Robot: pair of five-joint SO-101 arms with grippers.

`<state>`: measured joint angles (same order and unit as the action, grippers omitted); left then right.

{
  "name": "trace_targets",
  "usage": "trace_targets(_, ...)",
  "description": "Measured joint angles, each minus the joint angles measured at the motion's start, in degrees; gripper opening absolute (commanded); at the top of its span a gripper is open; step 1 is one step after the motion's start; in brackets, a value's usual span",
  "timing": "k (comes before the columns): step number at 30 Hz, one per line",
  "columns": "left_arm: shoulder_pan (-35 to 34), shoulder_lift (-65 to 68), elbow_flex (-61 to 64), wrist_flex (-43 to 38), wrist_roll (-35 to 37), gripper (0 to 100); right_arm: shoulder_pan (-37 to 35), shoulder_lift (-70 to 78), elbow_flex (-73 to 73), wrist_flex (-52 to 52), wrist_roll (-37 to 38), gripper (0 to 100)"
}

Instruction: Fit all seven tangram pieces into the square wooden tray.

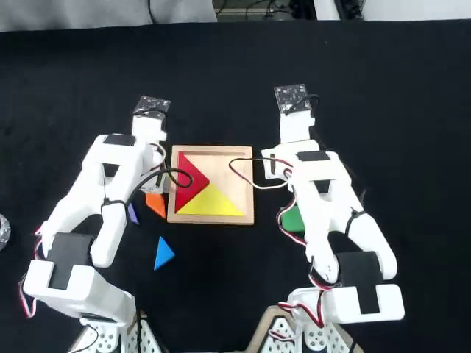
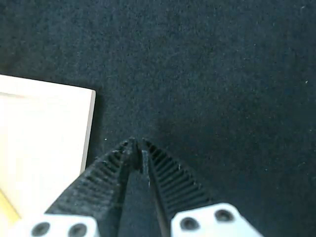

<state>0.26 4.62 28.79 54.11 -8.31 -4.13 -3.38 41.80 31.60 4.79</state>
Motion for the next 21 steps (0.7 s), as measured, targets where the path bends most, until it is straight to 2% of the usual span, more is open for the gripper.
trace_targets(12,-2.73,0.00,1.14,-0.88,-2.81,19,0.00,0.00,0.00,0.00,0.00,1.1)
trace_targets(17,-2.73,-2.02,1.76,1.32,7.65,27,0.00,0.00,0.00,0.00,0.00,1.1)
trace_targets(21,-2.99,-5.01,2.46,5.36,11.52,32,0.00,0.00,0.00,0.00,0.00,1.1)
